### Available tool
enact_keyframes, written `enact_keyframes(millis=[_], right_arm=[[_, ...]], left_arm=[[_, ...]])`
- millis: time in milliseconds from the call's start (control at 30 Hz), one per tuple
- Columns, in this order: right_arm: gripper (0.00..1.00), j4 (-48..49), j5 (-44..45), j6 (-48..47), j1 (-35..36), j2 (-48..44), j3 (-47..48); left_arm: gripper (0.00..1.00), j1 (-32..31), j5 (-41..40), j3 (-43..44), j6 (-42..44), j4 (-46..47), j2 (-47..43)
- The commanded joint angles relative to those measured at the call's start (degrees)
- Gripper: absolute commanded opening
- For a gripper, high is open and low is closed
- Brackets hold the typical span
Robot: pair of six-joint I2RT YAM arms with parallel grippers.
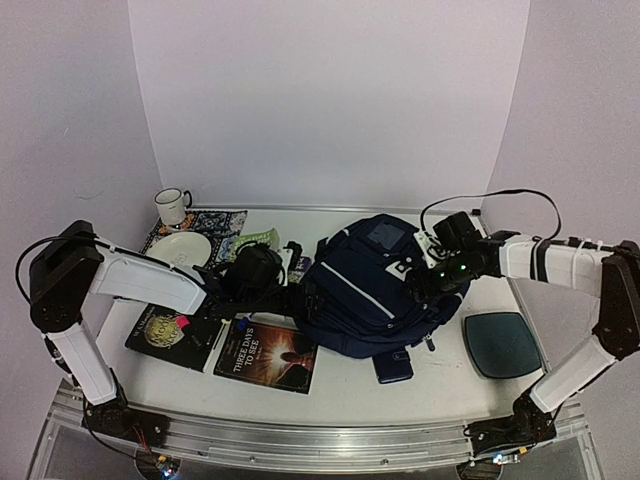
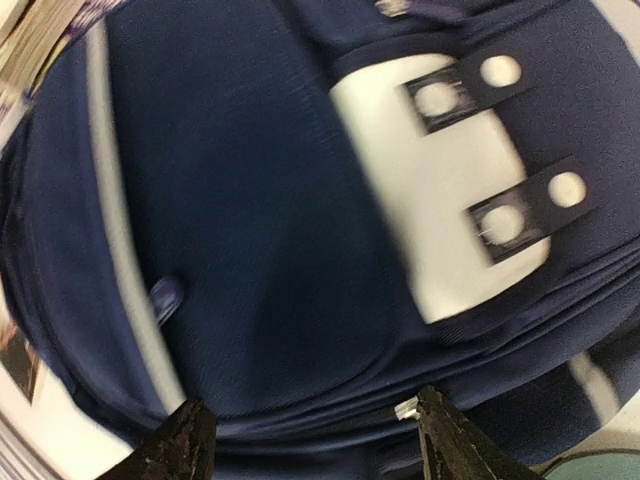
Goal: Pack the student bag
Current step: Adjust the student bag at the center of the board, then pick up the student bag from the center of the board.
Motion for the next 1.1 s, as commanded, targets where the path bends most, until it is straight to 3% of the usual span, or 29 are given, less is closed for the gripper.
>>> enact_keyframes(millis=[0, 233, 400, 500, 633, 700, 1067], right_arm=[[0.71, -0.2, -7.1, 2.3, -4.4, 5.6, 3.8], [0.69, 4.8, -17.0, 4.3, -7.1, 12.7, 5.2], [0.60, 6.3, -24.0, 4.1, -7.2, 15.3, 6.1], [0.46, 6.4, -26.3, 4.3, -7.2, 15.9, 6.2], [0.10, 6.7, -26.5, 7.0, -7.3, 13.6, 6.3], [0.00, 7.0, -25.6, 9.2, -7.3, 11.5, 6.6], [0.00, 10.2, -11.9, 23.0, -7.3, -1.3, 8.2]], left_arm=[[0.97, -0.2, -0.6, -0.8, 2.2, 2.3, -3.1], [0.97, -0.3, 3.5, -0.5, 4.5, 2.2, -3.5], [0.96, -0.6, 3.9, -0.2, 4.8, 2.2, -3.2], [0.96, -0.9, 3.9, 0.5, 4.9, 2.2, -2.7], [0.95, -1.6, 2.7, 1.7, 4.3, 2.1, -2.2], [0.95, -2.1, 1.9, 2.5, 3.7, 2.1, -2.0], [0.93, -4.7, -4.9, 6.0, -0.6, 1.3, -3.0]])
